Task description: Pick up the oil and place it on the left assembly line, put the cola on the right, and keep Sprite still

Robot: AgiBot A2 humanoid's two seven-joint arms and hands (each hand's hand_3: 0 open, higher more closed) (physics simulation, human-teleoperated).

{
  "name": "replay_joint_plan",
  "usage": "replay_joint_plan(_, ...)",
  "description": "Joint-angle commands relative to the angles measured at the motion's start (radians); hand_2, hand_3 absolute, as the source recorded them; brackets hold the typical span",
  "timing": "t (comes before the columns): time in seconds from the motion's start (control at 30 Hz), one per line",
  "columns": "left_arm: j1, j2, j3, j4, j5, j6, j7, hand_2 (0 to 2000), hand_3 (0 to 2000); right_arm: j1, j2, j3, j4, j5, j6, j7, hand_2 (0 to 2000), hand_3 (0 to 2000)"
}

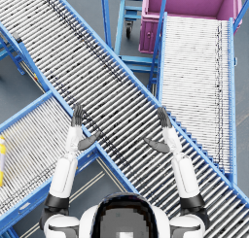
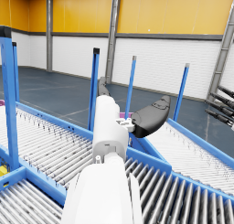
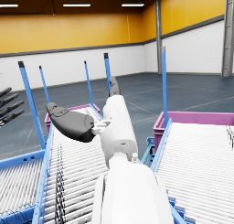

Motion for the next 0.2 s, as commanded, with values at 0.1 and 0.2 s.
replay_joint_plan(0.1,0.000,0.000,0.000,0.000,0.000,0.000,0.000,0,0,0.000,0.000,0.000,0.000,0.000,0.000,0.000,0,0)
replay_joint_plan(0.2,0.000,0.000,0.000,0.000,0.000,0.000,0.000,0,0,0.000,0.000,0.000,0.000,0.000,0.000,0.000,0,0)
